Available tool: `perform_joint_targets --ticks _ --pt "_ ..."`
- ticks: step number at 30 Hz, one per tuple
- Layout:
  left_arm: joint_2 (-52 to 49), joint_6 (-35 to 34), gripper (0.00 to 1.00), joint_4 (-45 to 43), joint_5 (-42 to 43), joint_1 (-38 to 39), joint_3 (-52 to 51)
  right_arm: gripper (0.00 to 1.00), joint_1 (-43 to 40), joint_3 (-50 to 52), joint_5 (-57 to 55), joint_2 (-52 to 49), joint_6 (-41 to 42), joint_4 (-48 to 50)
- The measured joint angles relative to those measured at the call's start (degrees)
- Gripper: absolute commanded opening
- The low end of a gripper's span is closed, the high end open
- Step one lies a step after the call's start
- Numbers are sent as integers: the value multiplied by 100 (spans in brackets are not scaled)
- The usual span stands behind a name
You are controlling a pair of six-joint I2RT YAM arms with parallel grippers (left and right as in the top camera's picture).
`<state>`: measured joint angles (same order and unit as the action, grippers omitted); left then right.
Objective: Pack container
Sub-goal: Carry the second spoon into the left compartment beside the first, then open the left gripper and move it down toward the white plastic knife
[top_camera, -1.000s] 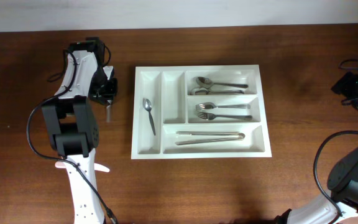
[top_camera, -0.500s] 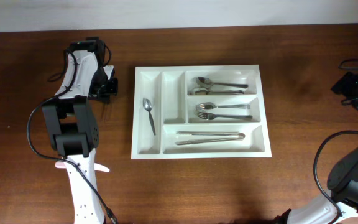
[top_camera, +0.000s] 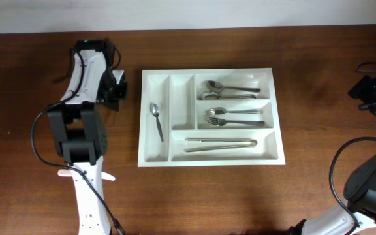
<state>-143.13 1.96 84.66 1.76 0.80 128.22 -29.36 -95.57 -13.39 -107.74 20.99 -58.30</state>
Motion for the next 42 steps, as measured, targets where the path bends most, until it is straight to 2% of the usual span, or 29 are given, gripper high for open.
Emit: perform_joint_targets --ticks 8,20,28,34,36,42 --pt "173 -175 2 509 380 435 918 99 0 0 0 0 0 0" --pt "761 -597 4 962 1119 538 1084 99 0 0 0 0 0 0" --pt "761 -638 15 688 1204 859 1073 99 0 0 0 0 -2 0" --pt "761 -769 15 531 1023 1126 1073 99 0 0 0 0 -2 0" --pt "761 -785 22 509 992 1130 1073 99 0 0 0 0 0 0" --pt "761 -844 29 136 931 1126 1075 99 0 0 0 0 2 0"
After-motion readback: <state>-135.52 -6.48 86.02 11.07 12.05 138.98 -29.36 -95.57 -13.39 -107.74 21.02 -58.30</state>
